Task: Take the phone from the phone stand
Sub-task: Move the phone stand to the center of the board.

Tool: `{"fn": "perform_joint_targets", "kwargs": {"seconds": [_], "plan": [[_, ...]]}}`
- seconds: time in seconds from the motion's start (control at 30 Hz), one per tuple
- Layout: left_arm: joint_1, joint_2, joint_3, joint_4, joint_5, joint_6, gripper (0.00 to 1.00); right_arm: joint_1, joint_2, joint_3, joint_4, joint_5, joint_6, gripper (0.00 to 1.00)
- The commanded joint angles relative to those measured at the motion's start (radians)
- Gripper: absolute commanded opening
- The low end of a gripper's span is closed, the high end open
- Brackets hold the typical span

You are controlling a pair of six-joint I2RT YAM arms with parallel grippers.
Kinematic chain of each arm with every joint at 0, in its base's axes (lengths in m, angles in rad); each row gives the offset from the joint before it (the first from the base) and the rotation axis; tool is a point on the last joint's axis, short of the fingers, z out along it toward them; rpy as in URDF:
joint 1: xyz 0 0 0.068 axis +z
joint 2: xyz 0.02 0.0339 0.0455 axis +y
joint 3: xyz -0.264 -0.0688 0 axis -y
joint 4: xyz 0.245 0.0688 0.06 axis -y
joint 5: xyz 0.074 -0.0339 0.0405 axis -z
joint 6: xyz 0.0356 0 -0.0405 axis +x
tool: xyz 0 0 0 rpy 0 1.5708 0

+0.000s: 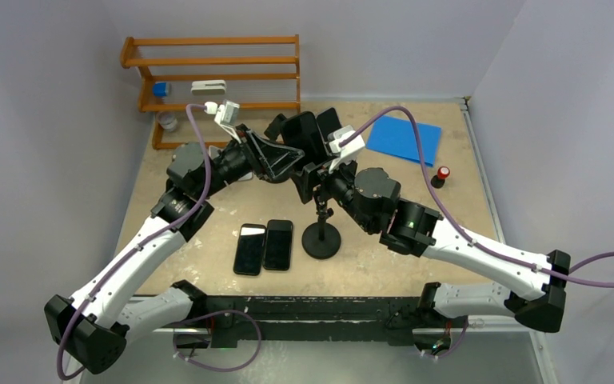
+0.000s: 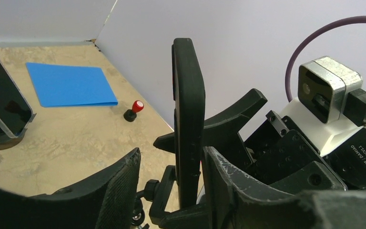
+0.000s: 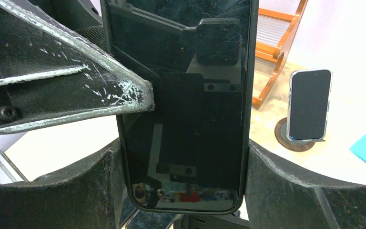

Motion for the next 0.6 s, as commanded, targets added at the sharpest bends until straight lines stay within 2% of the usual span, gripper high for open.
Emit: {"fn": "perform_joint_targets", "kwargs": {"seconds": [0.0,0.3,0.57], "plan": [[0.006,0.01,0.046,0.034,0.04,-0.023,0.46,-0.004,-0.013,0.069,0.093,0.014,0.017,0.0],[0.005,0.023,0.048,0.044,0.063,-0.025,0.32,-0.004,-0.011,0.064,0.088,0.013,0.019,0.0],[0.005,0.031,0.042,0.057,0.072,-0.016,0.26,-0.004,-0.002,0.063,0.082,-0.001,0.024,0.0]]}}
